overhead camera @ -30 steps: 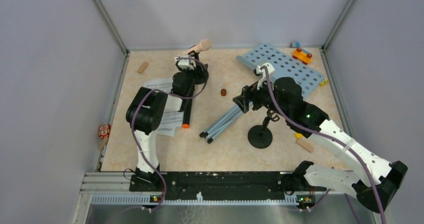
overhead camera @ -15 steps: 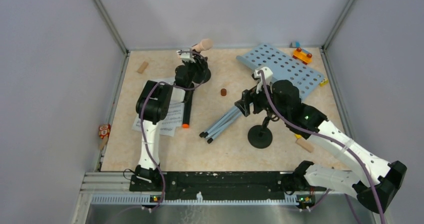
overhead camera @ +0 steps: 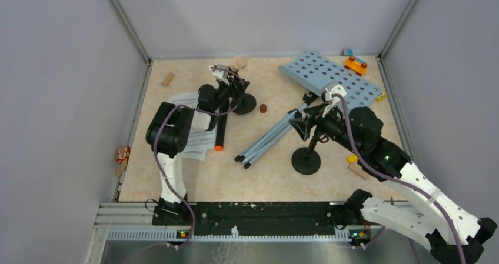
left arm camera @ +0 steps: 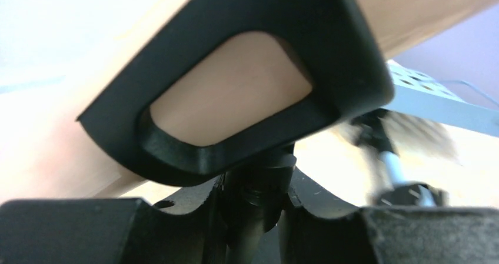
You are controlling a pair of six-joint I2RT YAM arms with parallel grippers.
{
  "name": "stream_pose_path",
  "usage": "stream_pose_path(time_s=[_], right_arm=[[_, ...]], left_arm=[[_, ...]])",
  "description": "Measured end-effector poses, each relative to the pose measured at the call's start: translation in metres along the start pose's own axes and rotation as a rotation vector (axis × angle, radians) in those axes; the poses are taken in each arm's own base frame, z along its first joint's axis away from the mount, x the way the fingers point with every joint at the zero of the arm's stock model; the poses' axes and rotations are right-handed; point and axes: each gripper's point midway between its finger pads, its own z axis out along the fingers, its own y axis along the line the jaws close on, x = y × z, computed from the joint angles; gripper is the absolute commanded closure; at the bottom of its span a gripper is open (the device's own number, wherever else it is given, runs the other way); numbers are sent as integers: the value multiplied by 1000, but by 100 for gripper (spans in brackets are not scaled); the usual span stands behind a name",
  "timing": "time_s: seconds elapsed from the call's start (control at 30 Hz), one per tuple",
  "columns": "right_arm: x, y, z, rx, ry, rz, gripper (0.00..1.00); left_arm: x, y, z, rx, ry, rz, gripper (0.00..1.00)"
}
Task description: Pack up the instrument practice props
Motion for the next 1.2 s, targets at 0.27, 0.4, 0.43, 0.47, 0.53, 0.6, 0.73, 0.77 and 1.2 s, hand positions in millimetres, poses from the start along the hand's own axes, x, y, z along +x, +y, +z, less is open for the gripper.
stream_pose_path(time_s=[0.27,0.4,0.43,0.47,0.53,0.6,0.73,0.77,1.2], right_arm=[[1,17,-23,-127,-114,-62,41],[-13,21,-28,-131,-88,-30,42],[-18,22,-29,-130,-79,-20,42],[-26,23,-30,-124,-60,-8,41],[-48,25,-35,-113,-55,18,41],[-63,26,-40,-102,-56,47,41],[-69,28,-54,-94,-26,108,38],[-69,30,-57,-94,-17,124,38],[-55,73,-9,-254,270,308,38]], left_arm=[[-41,-134,-61,268,81,64,100],[-56,-208,-91,406,88,177,100],[-58,-221,-98,430,92,208,100],[-58,-236,-107,459,99,241,100],[-57,-251,-123,486,108,293,100],[-55,-247,-136,463,115,332,100],[-46,-225,-153,376,162,413,100],[-45,-221,-155,359,176,435,100],[-39,-207,-181,304,264,805,100]])
